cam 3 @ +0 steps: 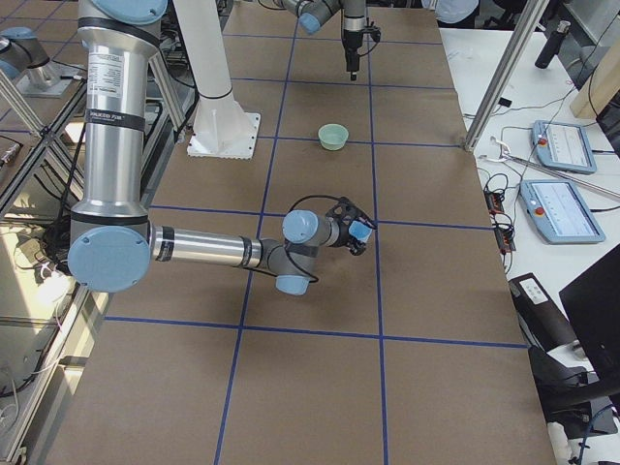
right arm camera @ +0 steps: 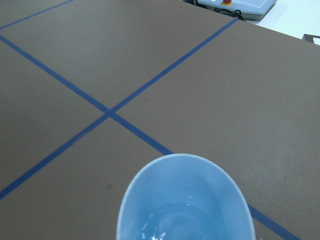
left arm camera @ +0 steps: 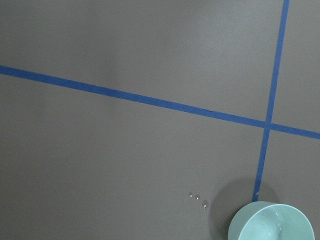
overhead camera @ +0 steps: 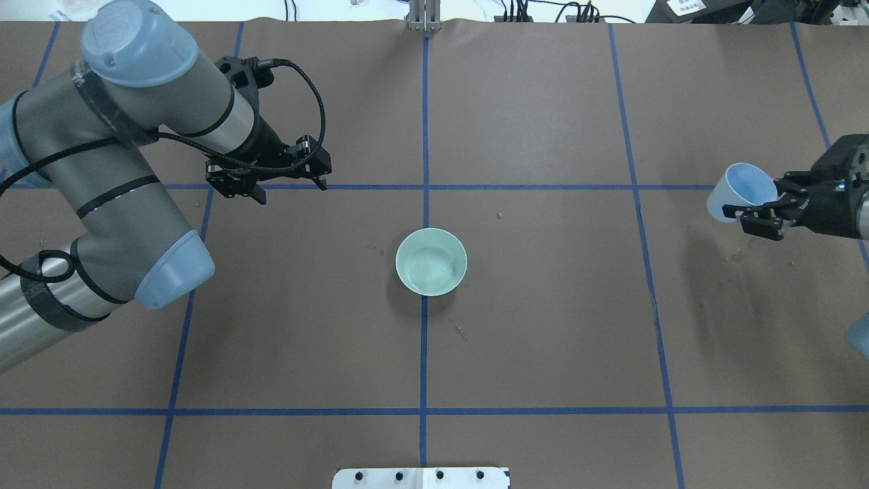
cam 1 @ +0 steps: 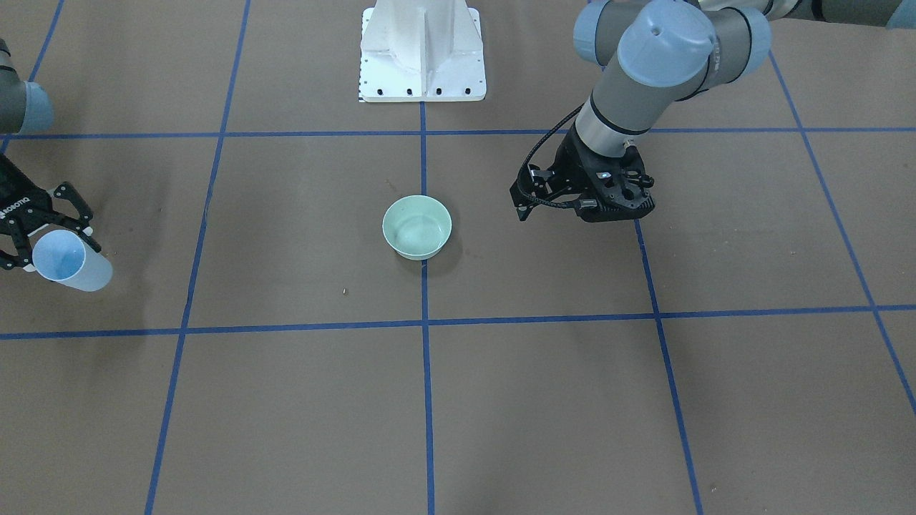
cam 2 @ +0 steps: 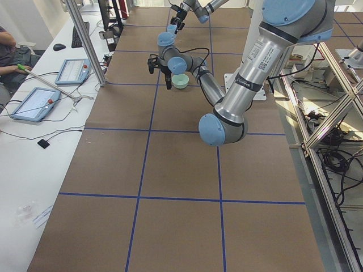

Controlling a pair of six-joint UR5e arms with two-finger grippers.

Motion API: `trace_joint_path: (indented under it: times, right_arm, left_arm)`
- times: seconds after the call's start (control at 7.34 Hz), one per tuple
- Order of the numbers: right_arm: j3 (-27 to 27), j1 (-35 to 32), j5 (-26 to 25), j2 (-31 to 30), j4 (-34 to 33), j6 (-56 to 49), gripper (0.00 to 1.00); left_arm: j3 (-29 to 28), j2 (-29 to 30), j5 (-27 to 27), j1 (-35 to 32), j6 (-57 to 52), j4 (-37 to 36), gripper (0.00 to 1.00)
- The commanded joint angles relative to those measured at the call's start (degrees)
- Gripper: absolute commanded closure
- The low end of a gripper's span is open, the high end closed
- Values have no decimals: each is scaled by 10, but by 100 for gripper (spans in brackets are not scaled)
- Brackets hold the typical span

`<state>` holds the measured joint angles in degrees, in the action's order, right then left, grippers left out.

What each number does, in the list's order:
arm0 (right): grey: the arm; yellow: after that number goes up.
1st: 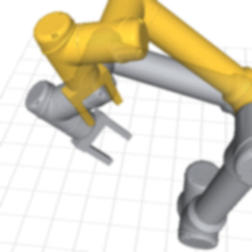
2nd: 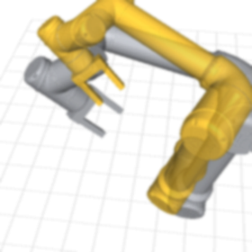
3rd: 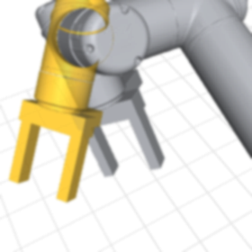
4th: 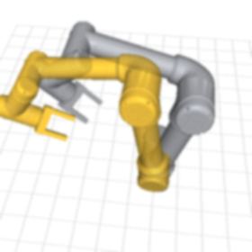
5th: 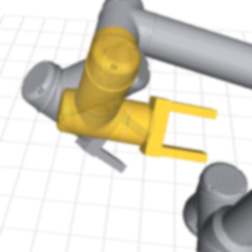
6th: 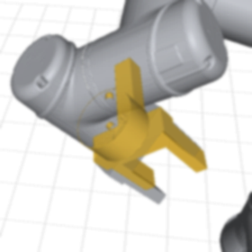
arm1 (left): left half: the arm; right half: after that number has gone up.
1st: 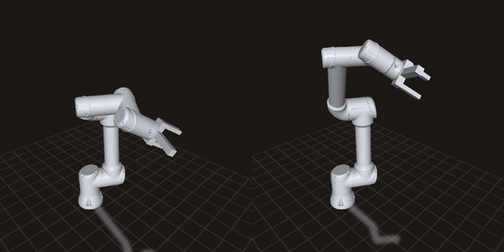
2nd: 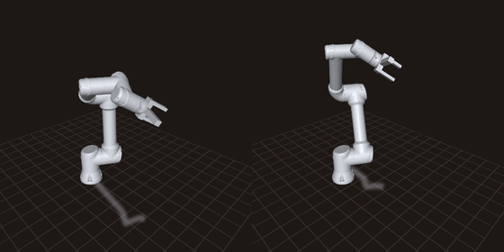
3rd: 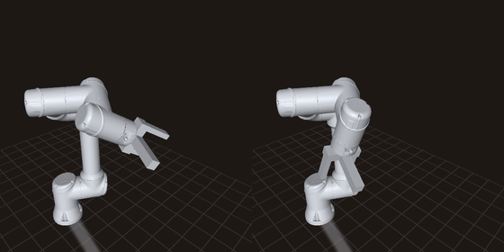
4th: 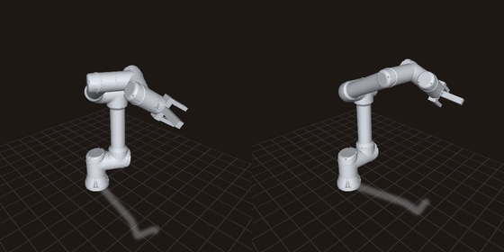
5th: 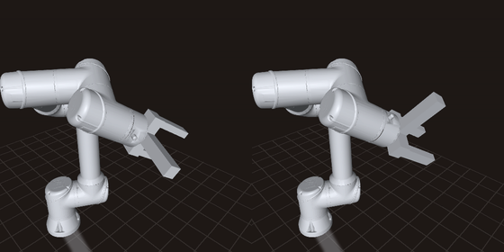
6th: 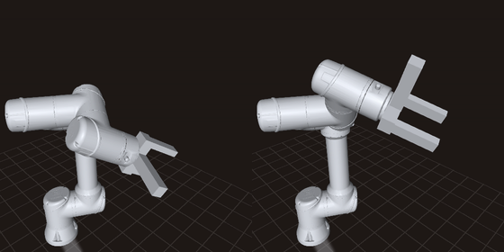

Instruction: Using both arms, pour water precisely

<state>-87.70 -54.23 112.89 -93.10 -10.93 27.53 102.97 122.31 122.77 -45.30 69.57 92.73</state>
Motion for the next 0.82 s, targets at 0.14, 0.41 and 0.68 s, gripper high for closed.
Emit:
trace_joint_path:
  times: [0.14,0.41,0.68]
  right_arm:
    - [-142,63,-32,76,-245,5,90]
    - [-189,146,-121,146,-386,56,94]
    - [-246,197,-138,233,-598,57,93]
  left_arm:
    - [-6,-34,0,-29,-125,-4,0]
    - [-16,-37,0,-44,-151,-4,0]
    - [-19,-51,12,-52,-183,-3,0]
